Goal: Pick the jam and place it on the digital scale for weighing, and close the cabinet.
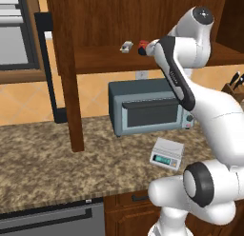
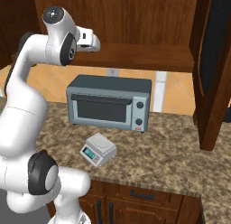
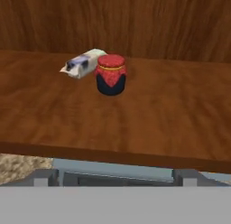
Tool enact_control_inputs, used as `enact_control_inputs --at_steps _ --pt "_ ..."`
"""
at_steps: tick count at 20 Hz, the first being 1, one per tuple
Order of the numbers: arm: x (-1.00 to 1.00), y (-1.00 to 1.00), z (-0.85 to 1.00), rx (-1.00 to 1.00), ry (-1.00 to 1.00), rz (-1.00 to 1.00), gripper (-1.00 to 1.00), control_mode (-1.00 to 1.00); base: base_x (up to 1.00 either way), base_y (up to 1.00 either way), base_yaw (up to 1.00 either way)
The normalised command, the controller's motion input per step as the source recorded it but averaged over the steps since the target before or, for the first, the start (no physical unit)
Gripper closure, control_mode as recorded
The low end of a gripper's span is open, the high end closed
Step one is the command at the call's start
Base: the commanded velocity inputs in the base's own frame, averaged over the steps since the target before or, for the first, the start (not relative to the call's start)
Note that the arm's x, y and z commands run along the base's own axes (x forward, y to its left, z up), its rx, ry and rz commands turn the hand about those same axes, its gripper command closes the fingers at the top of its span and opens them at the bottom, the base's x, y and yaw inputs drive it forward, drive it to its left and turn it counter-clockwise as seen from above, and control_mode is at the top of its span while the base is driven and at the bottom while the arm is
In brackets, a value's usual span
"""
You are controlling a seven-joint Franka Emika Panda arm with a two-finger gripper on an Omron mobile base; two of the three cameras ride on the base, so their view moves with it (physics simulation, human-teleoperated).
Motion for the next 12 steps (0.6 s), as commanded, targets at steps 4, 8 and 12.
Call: enact_control_inputs --at_steps 4,8,12 --pt "0.86 0.14 0.0 0.0 0.0 0.0 -1.0 -1.0 0.0 0.0 0.0" --pt "0.78 0.13 0.0 0.0 0.0 0.0 -1.0 -1.0 0.0 0.0 0.0" --pt "0.62 0.07 0.0 0.0 0.0 0.0 -1.0 -1.0 0.0 0.0 0.0"
